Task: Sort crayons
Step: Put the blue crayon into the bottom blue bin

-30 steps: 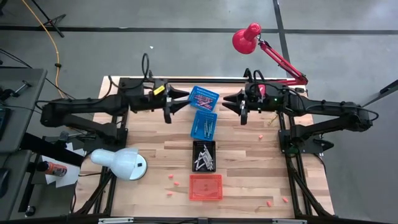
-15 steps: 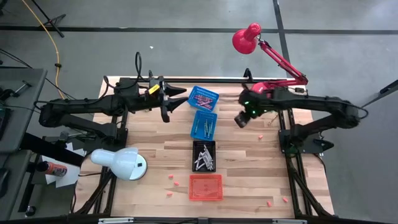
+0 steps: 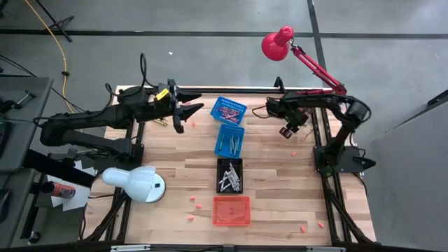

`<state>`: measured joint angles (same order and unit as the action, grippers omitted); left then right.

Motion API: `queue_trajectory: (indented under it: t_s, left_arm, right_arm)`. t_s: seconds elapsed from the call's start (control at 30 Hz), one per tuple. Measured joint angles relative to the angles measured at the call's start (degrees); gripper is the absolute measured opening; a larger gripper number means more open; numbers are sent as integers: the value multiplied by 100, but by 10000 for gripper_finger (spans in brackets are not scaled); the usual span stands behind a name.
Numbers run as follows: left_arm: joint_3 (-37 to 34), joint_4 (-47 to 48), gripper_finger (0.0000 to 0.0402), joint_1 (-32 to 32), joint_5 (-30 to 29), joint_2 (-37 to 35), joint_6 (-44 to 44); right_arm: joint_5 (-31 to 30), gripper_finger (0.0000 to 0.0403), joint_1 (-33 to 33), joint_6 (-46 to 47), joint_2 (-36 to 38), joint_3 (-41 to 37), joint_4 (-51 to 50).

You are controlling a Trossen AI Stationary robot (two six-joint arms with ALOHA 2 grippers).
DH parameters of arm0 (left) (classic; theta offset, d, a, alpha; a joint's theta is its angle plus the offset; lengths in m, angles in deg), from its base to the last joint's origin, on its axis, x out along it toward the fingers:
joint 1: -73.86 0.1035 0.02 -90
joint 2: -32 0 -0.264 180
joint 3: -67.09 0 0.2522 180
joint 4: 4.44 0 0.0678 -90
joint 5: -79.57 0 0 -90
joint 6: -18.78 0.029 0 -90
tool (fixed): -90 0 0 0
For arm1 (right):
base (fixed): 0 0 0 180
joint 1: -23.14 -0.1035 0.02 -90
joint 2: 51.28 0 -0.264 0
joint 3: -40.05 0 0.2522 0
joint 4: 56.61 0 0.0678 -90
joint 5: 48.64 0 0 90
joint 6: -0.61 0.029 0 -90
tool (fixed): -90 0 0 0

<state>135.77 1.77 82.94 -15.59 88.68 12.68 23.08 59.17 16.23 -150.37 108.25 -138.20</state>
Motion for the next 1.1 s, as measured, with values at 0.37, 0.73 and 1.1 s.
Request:
queue_trajectory:
  t_s: [0.37,0.73,1.1]
  left_arm:
    - [0,92,172,-4,10,-296,82]
    - [2,87,172,-4,6,-303,-121]
    - [0,80,172,-4,4,-303,-279]
  right_arm:
    - [-388,133,277,-2078,-786,178,271]
    - [42,128,284,-4052,-886,187,568]
    - [518,21,168,-3644,-881,185,404]
